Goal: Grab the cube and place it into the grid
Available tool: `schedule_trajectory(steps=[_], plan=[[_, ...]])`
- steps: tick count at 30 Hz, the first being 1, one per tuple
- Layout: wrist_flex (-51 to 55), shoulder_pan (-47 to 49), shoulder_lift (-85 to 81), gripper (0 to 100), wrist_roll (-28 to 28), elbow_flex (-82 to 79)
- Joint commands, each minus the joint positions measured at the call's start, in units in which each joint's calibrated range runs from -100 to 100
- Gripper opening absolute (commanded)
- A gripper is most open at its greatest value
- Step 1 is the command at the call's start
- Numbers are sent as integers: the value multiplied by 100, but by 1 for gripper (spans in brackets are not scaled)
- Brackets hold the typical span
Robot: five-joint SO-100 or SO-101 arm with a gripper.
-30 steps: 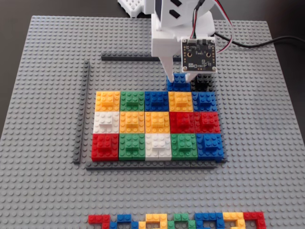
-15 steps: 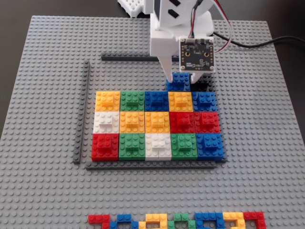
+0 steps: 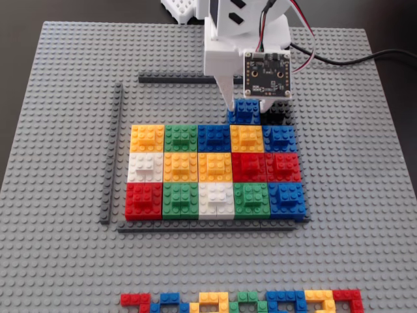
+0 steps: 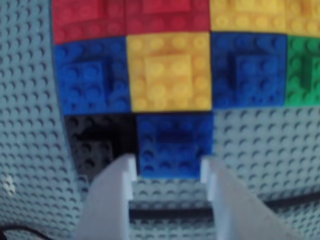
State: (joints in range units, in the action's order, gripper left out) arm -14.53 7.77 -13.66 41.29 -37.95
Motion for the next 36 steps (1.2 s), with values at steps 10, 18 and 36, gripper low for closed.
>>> schedule_trajectory(steps=[10, 18, 36], plan=[[339, 30, -793, 17, -63, 1090], [828, 96, -1438, 2, 20, 1715], [481, -471, -4249, 0, 420, 420]])
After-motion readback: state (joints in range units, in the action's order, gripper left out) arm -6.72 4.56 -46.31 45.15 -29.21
